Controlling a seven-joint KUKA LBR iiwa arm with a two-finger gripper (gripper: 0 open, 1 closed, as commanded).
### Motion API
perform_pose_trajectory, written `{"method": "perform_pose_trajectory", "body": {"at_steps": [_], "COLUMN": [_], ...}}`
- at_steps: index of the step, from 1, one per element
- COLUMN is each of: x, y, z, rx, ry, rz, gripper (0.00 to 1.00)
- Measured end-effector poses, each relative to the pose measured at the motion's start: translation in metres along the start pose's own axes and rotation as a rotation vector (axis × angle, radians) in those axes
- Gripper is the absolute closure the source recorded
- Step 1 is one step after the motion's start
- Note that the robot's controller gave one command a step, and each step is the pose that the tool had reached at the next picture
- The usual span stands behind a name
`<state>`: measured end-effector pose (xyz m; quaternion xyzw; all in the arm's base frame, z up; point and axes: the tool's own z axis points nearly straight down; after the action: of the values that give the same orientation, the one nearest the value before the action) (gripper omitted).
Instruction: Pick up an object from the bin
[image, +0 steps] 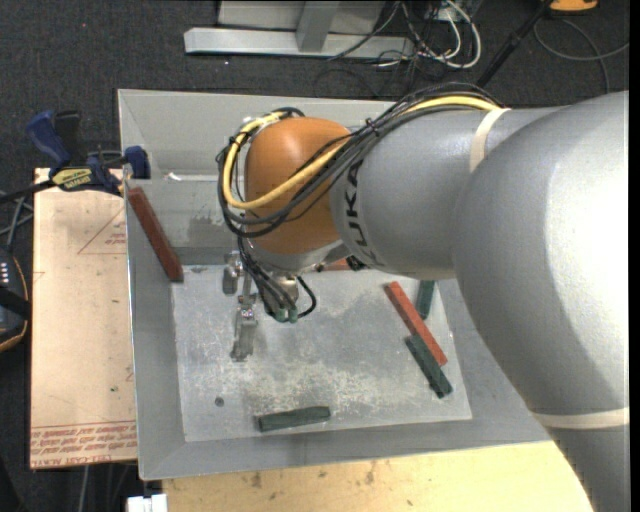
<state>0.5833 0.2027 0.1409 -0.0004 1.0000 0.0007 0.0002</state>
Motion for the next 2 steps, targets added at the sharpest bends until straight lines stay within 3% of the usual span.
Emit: {"method": "perform_pose_trajectory", "body": {"at_steps": [1,2], "x": [0.042,0.062], "y": [-0.024,-0.052], "z": [0.015,0.02], "rx": [-0.002,0.002], "ry": [-0.005,0.01], "rz": [0.008,-0.003], "gripper": [0.0,0.0]}}
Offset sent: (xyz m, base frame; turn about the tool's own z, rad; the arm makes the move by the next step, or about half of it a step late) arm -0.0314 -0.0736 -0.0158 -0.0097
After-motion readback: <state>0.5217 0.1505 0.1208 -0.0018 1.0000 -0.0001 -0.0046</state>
